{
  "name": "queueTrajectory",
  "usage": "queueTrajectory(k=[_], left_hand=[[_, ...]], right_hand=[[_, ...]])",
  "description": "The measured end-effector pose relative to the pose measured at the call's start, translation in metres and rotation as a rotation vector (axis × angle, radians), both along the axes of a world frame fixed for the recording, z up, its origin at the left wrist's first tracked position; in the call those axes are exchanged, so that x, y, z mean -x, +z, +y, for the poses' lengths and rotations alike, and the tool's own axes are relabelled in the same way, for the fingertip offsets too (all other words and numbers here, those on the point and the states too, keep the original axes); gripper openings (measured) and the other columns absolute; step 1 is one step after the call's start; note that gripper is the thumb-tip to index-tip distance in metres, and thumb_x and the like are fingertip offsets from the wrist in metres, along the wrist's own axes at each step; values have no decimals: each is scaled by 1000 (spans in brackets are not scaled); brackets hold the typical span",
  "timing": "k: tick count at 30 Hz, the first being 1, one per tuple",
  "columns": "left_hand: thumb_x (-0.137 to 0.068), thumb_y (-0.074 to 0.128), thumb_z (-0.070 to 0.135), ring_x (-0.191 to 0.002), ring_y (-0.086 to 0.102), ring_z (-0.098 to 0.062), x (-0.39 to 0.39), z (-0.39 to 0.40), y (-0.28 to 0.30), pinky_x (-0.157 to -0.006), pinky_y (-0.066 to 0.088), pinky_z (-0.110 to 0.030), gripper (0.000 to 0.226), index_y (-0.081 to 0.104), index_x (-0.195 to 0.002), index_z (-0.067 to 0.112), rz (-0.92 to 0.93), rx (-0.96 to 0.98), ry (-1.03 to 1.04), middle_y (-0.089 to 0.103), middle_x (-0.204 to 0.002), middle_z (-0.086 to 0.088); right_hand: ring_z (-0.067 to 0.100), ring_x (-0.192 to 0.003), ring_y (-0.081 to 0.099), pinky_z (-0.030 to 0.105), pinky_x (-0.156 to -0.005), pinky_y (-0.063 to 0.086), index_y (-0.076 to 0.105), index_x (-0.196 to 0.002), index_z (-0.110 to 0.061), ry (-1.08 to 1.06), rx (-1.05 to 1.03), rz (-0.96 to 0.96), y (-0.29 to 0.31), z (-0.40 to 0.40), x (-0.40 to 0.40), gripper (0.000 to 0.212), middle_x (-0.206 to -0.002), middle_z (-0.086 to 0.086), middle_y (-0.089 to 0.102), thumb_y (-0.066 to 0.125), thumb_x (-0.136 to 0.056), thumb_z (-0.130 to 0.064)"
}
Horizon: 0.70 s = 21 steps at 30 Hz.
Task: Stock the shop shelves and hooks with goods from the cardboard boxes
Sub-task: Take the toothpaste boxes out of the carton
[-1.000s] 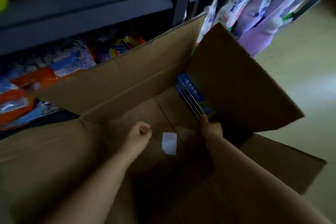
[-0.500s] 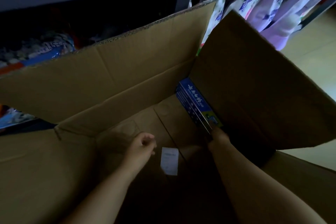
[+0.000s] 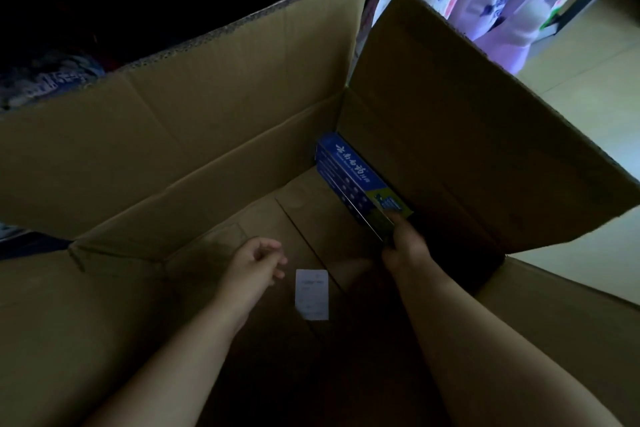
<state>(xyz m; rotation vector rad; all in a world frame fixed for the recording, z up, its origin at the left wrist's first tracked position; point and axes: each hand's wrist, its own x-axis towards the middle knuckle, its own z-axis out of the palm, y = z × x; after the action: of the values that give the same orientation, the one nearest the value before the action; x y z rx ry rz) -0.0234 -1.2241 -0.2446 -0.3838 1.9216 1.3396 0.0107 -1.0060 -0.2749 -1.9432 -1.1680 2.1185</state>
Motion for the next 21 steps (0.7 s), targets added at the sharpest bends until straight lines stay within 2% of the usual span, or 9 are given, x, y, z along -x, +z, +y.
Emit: queueTrajectory(k=[3, 6, 9, 12, 14, 16, 17, 19, 21], left_hand=[[-96, 49, 11, -80, 60, -17, 1, 0, -1, -66, 44, -26, 17, 56, -92, 26, 5, -17, 1, 64, -94, -4], [-96, 49, 11, -78, 59, -18, 0, 0, -2, -65, 44, -26, 16, 57, -92, 25, -16, -27, 8, 65, -95, -6], [-95, 50, 11, -78, 60, -18, 1, 2, -1, -64, 46, -25, 14, 58, -94, 23, -39, -51, 25, 66, -95, -7], [-94, 54, 13, -81, 62, -19, 3, 8, 4, -67, 49, -26, 10, 60, -102, 17, -112, -142, 92, 66, -97, -8], [-91, 59, 23, -95, 62, -22, 6, 17, 11, -82, 52, -33, 9, 57, -100, 20, -233, -243, 138, 64, -105, -8], [-86, 62, 35, -104, 59, -22, 9, 25, 21, -99, 43, -40, 17, 55, -95, 23, -363, -359, 219, 62, -104, -5], [-82, 65, 38, -104, 59, -23, 11, 28, 25, -100, 42, -41, 25, 56, -98, 21, -419, -434, 295, 63, -103, -7], [-70, 71, 36, -103, 63, -27, 11, 28, 25, -89, 48, -42, 47, 59, -111, 15, -494, -573, 461, 67, -109, -13], [-65, 72, 28, -101, 64, -28, 10, 20, 23, -77, 50, -41, 55, 59, -116, 12, -505, -596, 554, 68, -111, -16]], right_hand=[[30, -117, 56, 47, -101, 45, 49, -132, -16, 3, 50, 43, 17, -4, 0, 57, -125, 15, 57, 71, -81, -32], [25, -87, 64, 36, -75, 53, 51, -126, -9, 16, 106, 115, 33, -7, -3, 47, -96, 15, 63, 69, -85, -22], [21, -86, 64, 31, -65, 50, 52, -123, -10, 58, 89, 126, 44, -18, -6, 46, -97, 10, 63, 71, -82, -20], [21, -91, 63, 30, -69, 53, 49, -124, -13, 76, 62, 127, 43, -28, -11, 54, -109, 9, 61, 75, -77, -17], [23, -92, 65, 32, -71, 55, 46, -119, -15, 108, 66, 169, 50, -40, -21, 56, -111, 12, 63, 76, -72, -13], [25, -100, 65, 40, -87, 53, 45, -126, -18, 242, 72, 191, 53, -52, -35, 74, -117, 12, 63, 79, -60, -14], [25, -105, 63, 43, -95, 50, 44, -129, -19, 313, 71, 187, 55, -59, -41, 81, -120, 10, 62, 80, -57, -14], [22, -110, 59, 46, -102, 44, 40, -129, -25, 478, 20, 169, 57, -71, -52, 81, -120, 5, 60, 81, -61, -8], [17, -108, 58, 40, -99, 46, 35, -127, -29, 603, -7, 140, 59, -80, -58, 77, -117, 0, 59, 80, -69, -6]])
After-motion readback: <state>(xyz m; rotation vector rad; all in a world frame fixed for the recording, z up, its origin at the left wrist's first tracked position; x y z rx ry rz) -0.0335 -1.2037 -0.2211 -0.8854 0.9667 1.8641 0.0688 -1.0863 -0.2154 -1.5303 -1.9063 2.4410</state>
